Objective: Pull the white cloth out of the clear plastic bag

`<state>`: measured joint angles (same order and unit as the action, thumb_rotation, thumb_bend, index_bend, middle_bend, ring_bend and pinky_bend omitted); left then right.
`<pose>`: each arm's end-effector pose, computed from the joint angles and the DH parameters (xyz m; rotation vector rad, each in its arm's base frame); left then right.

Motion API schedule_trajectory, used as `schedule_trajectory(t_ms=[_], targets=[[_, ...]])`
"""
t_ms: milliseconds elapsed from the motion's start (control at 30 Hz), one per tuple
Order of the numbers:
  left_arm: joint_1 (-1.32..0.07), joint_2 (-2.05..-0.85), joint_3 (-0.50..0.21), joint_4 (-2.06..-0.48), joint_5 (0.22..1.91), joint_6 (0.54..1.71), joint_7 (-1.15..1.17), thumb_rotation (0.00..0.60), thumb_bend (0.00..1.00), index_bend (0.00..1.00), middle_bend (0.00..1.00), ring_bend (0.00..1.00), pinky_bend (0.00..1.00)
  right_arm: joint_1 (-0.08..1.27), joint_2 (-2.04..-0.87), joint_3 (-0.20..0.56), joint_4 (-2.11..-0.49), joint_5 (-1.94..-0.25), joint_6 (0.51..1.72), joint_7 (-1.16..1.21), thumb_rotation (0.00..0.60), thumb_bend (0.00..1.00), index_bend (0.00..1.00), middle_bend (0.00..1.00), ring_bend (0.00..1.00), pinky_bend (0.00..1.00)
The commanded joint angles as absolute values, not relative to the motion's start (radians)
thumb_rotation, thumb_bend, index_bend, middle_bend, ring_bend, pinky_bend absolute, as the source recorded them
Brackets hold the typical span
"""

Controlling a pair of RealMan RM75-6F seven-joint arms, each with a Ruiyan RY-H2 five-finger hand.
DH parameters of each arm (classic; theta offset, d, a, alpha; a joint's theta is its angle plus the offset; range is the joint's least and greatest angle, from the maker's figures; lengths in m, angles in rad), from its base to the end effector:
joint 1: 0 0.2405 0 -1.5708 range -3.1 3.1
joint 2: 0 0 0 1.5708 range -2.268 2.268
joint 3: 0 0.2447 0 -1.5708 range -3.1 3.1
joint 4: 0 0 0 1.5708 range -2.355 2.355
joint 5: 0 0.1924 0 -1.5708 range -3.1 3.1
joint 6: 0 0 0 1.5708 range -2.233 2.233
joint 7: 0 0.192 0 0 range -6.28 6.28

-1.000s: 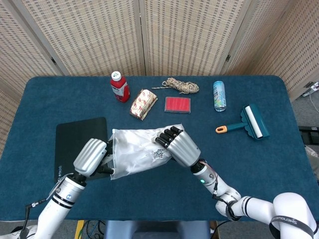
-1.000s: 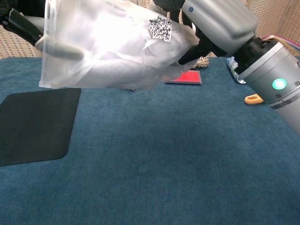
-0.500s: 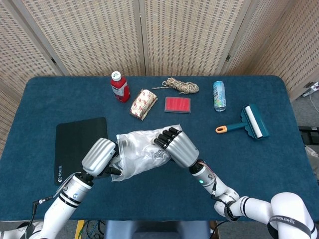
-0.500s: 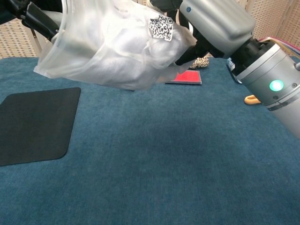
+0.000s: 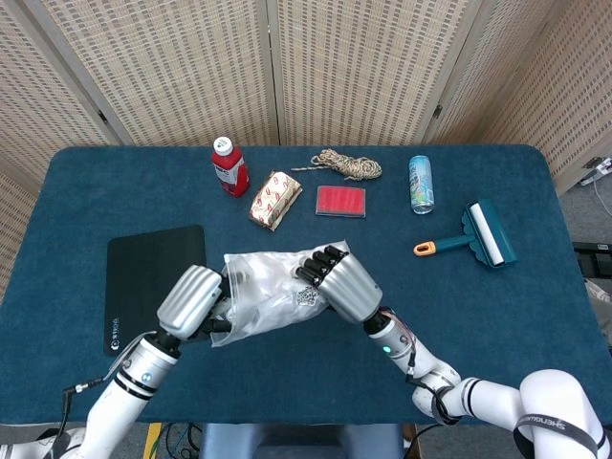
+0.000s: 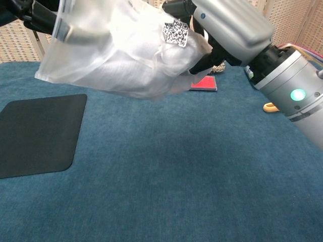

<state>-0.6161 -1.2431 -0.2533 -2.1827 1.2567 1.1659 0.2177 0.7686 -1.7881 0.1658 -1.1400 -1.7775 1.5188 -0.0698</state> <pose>-0.0271 0.2953 0.0941 -1.7640 -1.1628 -1.4881 -0.0285 -0.3310 0.0145 1.7580 -0.3014 1.6910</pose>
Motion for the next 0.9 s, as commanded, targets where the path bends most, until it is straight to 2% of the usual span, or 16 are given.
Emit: schedule_trajectory(t_ms=[33, 200, 333, 533, 633, 900], targets=[[-0.619, -1.250, -0.249, -2.182, 1.262, 1.169, 0.220, 0.600, 0.38, 0.62, 1.00, 1.00, 1.00, 0.770, -1.790, 0.164, -1.139, -1.778, 1.516, -0.069, 0.600, 0.61, 0.52, 0.64, 0.59, 0.66], [-0.624, -1.259, -0.246, -2.180, 1.262, 1.176, 0.231, 0.600, 0.44, 0.67, 1.00, 1.00, 1.00, 0.771, -1.791, 0.162, -1.139, -1.778, 1.515, -0.067, 0.600, 0.61, 0.52, 0.64, 0.59, 0.66], [-0.626, -1.261, -0.243, -2.179, 1.250, 1.189, 0.264, 0.600, 0.44, 0.72, 1.00, 1.00, 1.00, 0.768, -1.788, 0.161, -1.139, -1.777, 1.518, -0.065, 0.600, 0.61, 0.52, 0.64, 0.59, 0.66], [-0.621, -1.261, -0.239, -2.170, 1.230, 1.212, 0.292, 0.600, 0.44, 0.73, 1.00, 1.00, 1.00, 0.757, -1.775, 0.154, -1.134, -1.773, 1.523, -0.055, 0.600, 0.59, 0.52, 0.63, 0.59, 0.66], [-0.615, -1.256, -0.235, -2.161, 1.224, 1.220, 0.294, 0.600, 0.44, 0.74, 1.00, 1.00, 1.00, 0.750, -1.768, 0.150, -1.131, -1.768, 1.523, -0.049, 0.600, 0.55, 0.52, 0.62, 0.58, 0.66], [-0.598, -1.243, -0.227, -2.136, 1.219, 1.235, 0.275, 0.600, 0.44, 0.74, 1.00, 1.00, 1.00, 0.737, -1.762, 0.137, -1.118, -1.752, 1.505, -0.034, 0.600, 0.37, 0.52, 0.61, 0.57, 0.66]])
